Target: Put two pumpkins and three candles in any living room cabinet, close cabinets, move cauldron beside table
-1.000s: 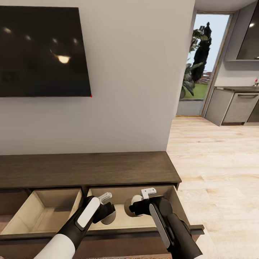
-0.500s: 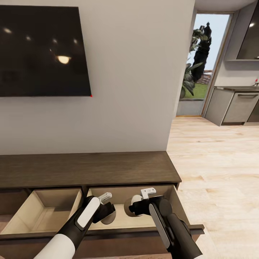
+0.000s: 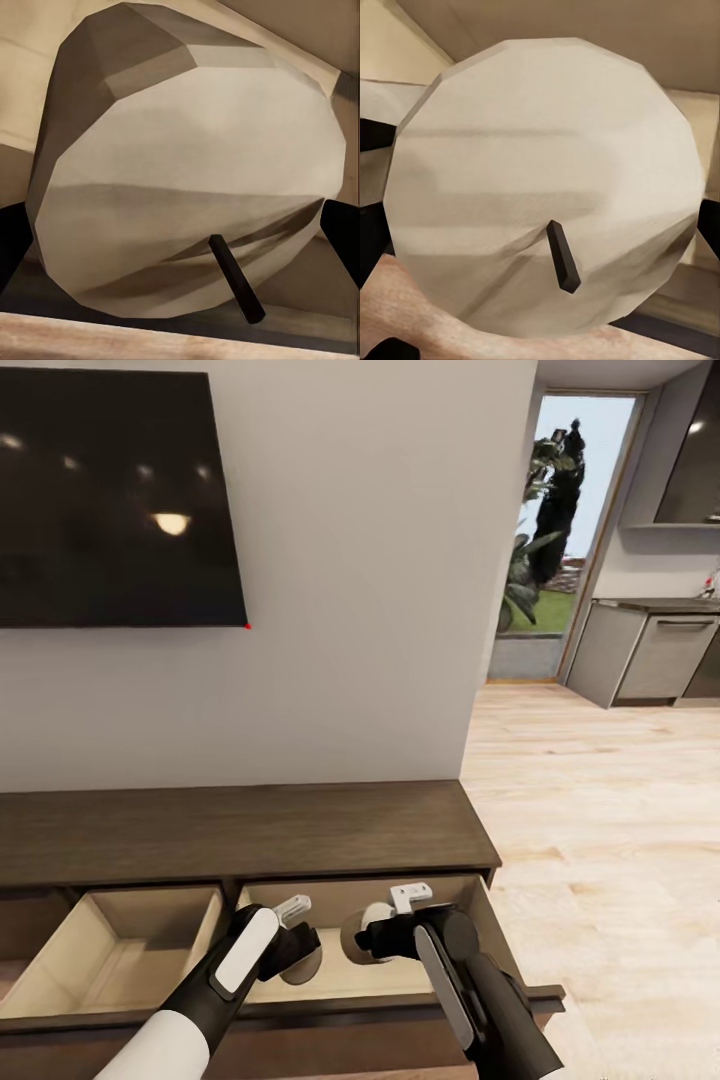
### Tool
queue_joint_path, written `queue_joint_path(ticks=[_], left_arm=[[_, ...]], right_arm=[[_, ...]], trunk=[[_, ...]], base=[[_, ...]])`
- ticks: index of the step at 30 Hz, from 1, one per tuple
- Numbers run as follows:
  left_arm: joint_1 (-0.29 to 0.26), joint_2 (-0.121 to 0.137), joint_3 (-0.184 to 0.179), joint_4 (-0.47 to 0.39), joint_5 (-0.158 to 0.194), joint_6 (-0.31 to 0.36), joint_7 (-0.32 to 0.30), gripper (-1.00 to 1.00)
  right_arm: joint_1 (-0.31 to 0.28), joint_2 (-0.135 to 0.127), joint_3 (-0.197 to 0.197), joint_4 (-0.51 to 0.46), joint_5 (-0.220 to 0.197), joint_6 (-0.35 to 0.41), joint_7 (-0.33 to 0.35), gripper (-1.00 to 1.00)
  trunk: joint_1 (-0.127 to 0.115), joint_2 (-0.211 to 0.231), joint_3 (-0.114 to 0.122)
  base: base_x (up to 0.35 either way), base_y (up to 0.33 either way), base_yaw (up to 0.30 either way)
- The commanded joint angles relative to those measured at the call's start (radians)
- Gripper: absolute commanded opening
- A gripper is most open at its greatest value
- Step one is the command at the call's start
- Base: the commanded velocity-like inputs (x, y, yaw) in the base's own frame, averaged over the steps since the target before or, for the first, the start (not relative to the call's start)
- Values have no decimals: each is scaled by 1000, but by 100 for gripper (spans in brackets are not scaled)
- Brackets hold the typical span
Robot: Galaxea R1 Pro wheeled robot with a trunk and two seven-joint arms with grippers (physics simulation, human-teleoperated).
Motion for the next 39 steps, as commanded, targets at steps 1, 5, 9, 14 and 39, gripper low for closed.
queue_joint_path(ticks=[1,5,9,14,39], left_arm=[[0,0,-2,-2,10,0,10,-100],[0,1,-3,-2,10,0,10,-100],[0,1,-3,-2,10,0,11,-100],[0,0,-3,-2,10,0,11,-100],[0,0,-3,-3,10,1,16,-100]], right_arm=[[-1,0,0,-1,-7,5,-5,-100],[-1,-1,0,-2,-15,4,-5,-100],[-1,-1,0,-2,-16,3,-5,-100],[-1,-1,0,-1,-16,1,-7,-100],[-1,3,14,15,-59,0,-261,-100]], trunk=[[0,0,-1],[0,0,-1],[0,0,-1],[0,0,-1],[0,0,-1]], base=[[6,-6,-90],[32,-2,-33],[129,0,-4],[46,0,0],[1,0,0]])
